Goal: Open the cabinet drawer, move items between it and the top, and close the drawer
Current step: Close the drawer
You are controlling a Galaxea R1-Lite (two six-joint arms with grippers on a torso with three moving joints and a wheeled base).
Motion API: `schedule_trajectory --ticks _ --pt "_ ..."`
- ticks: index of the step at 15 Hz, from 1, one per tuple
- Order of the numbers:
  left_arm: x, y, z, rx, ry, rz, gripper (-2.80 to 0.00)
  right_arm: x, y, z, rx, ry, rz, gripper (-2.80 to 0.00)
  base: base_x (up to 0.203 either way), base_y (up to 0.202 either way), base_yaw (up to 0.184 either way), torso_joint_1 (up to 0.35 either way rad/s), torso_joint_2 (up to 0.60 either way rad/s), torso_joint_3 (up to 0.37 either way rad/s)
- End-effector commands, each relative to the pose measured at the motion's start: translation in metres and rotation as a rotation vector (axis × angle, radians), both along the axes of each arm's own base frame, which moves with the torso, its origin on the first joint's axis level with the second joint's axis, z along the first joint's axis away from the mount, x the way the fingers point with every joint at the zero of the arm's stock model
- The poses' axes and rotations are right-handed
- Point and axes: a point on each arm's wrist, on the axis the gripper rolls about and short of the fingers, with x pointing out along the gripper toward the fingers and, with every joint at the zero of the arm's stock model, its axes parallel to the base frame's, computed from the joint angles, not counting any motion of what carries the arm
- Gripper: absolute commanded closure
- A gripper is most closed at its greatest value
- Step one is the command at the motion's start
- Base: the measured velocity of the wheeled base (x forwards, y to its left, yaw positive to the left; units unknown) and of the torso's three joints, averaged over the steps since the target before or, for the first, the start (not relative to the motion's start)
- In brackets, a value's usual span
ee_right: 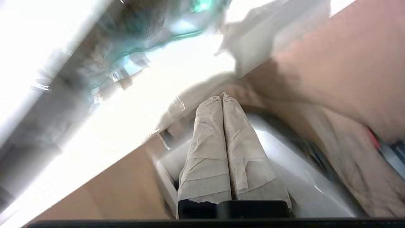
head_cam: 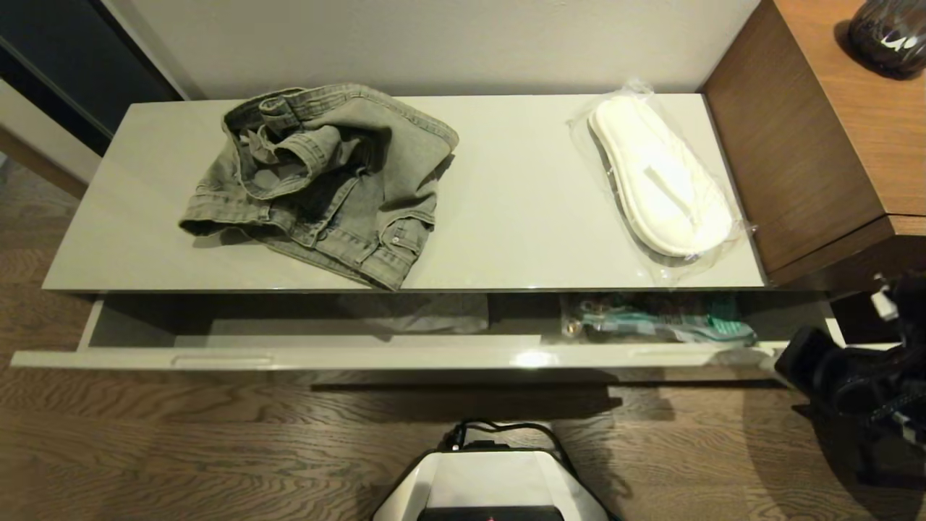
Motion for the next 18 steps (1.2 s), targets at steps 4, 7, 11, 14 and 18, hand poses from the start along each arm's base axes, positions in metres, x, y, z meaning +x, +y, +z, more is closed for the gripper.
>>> schedule_trajectory --ticks 4,7,11,14,18 --pt "0.000 0.000 0.000 0.000 0.001 0.001 0.00 -0.047 0.001 0.054 0.051 -0.130 0.075 0.00 0.000 0.000 0.000 0.000 0.00 0.000" --pt "0.000 0.000 0.000 0.000 0.001 0.001 0.00 -0.054 0.002 0.050 0.045 -0.093 0.101 0.00 0.000 0.000 0.000 0.000 0.00 0.000" --pt "0.000 0.000 0.000 0.000 0.001 0.001 0.00 -0.051 0.003 0.046 0.040 -0.077 0.099 0.00 0.000 0.000 0.000 0.000 0.00 0.000" --pt "0.000 0.000 0.000 0.000 0.001 0.001 0.00 -0.047 0.004 0.044 0.031 -0.065 0.087 0.00 0.000 0.000 0.000 0.000 0.00 0.000" --pt "0.000 0.000 0.000 0.000 0.001 0.001 0.00 -0.034 0.006 0.035 -0.022 -0.023 0.018 0.00 0.000 0.000 0.000 0.000 0.00 0.000"
